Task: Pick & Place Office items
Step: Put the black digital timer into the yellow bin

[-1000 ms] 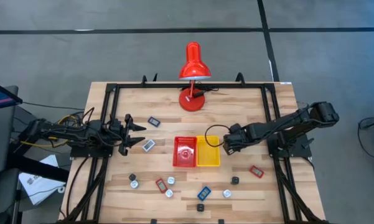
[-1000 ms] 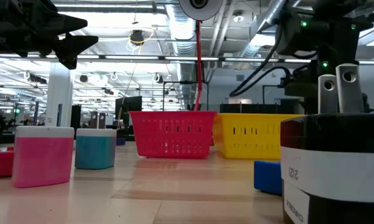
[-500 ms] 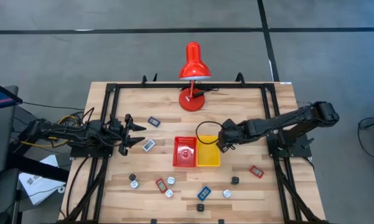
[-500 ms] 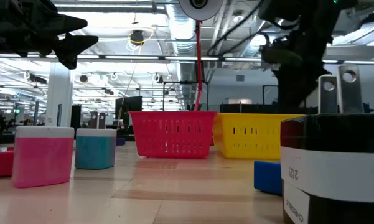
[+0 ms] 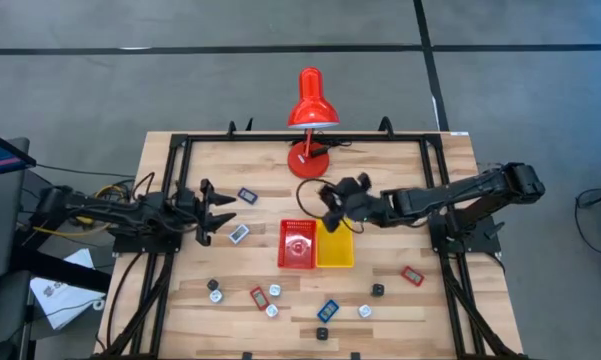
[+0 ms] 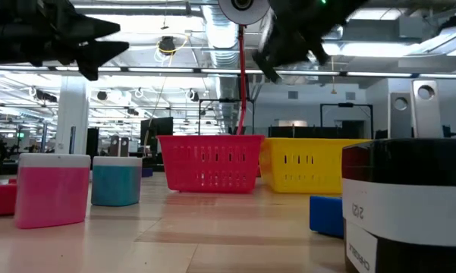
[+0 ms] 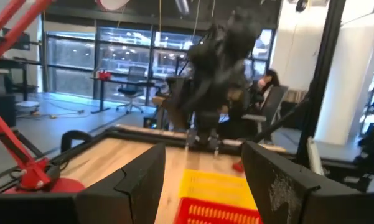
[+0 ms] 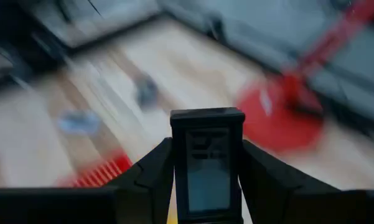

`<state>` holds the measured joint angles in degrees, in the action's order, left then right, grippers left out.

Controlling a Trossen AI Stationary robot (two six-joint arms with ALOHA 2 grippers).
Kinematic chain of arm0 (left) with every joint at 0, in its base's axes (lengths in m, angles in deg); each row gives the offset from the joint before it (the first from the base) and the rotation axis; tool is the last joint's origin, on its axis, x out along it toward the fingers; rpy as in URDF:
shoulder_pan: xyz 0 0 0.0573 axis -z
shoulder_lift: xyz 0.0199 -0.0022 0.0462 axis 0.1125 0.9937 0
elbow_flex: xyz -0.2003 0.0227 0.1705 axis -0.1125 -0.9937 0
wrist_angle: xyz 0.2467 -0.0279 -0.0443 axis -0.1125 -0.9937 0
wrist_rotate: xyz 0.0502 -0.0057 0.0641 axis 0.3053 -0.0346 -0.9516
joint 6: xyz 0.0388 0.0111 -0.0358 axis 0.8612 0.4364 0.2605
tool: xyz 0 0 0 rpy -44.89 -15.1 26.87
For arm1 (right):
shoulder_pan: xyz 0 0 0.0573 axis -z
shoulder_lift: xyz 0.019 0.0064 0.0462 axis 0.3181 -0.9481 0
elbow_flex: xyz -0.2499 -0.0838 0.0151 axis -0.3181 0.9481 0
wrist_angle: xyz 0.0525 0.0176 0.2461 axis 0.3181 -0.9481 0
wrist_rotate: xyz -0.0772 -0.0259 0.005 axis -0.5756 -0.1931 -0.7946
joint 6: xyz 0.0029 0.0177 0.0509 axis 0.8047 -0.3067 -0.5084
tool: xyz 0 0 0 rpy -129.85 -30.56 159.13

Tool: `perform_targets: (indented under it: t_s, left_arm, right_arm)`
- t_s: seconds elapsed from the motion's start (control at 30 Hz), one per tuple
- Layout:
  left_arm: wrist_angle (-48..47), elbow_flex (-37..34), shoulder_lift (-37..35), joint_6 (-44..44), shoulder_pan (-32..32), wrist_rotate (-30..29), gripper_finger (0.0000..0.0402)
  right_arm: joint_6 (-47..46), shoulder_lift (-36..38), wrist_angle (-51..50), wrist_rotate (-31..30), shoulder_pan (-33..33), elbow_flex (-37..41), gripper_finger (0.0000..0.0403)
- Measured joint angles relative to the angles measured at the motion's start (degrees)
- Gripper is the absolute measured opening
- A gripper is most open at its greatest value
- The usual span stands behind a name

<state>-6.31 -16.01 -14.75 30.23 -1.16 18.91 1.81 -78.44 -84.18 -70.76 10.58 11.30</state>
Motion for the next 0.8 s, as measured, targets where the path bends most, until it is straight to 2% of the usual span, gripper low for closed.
perform_targets:
  t_s: [0.13,0.33,0.47,0.63,0.8]
  left_arm:
    - [7.92,0.01,9.8,0.12,-0.01,0.02,0.0208]
    - [21.36,0.72,25.99,2.63,0.0,0.01,0.0208]
    - [23.66,4.85,36.09,6.25,0.0,0.02,0.0208]
    - [24.34,11.37,47.2,6.17,-0.2,-0.23,0.0208]
    - [24.86,16.25,53.94,6.18,-0.28,-1.02,0.0208]
  right_arm:
    - [9.48,-1.62,13.3,0.16,-0.08,-0.11,0.014]
    - [12.79,-9.28,27.04,0.25,-0.26,-0.08,0.0145]
    - [14.78,-15.44,36.73,0.1,-0.22,0.03,0.0147]
    - [20.65,-21.65,51.75,0.07,-0.22,-0.02,0.0137]
    - [21.34,-25.01,57.23,0.07,-0.21,-0.02,0.0146]
